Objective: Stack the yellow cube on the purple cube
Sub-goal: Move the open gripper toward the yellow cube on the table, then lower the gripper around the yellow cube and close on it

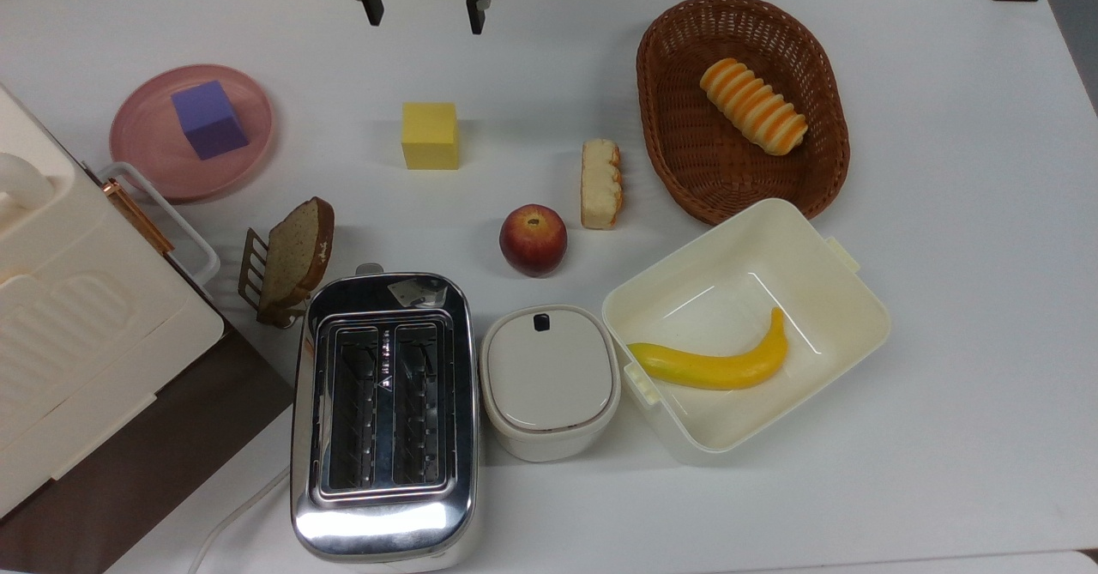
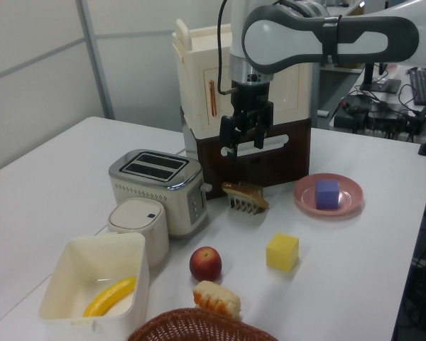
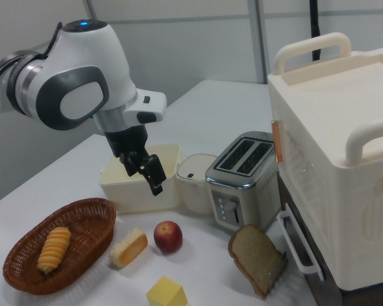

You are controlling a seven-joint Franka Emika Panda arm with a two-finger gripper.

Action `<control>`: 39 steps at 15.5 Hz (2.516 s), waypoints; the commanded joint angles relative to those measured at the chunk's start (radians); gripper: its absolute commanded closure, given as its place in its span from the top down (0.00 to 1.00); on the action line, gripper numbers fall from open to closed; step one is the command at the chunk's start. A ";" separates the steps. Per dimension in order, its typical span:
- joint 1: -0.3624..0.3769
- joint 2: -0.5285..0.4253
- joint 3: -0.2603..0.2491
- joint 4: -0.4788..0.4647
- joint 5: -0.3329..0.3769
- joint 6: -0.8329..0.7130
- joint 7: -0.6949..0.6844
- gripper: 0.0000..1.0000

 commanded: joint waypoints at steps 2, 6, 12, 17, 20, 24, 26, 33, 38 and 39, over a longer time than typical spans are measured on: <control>0.009 -0.053 0.016 -0.066 -0.166 -0.022 -0.056 1.00; 0.007 -0.053 0.016 -0.075 -0.165 -0.026 -0.047 1.00; 0.004 -0.052 0.013 -0.123 -0.165 -0.019 -0.048 1.00; -0.011 -0.068 0.011 -0.271 -0.183 -0.004 -0.059 1.00; -0.043 -0.107 0.011 -0.437 -0.220 0.195 -0.059 1.00; -0.046 -0.096 0.013 -0.519 -0.257 0.342 -0.068 1.00; -0.043 -0.092 0.013 -0.543 -0.258 0.345 -0.119 1.00; -0.034 -0.081 0.019 -0.559 -0.231 0.348 -0.157 1.00; -0.123 -0.029 0.174 -0.551 -0.159 0.363 -0.084 1.00; -0.132 -0.026 0.186 -0.552 -0.159 0.381 -0.065 1.00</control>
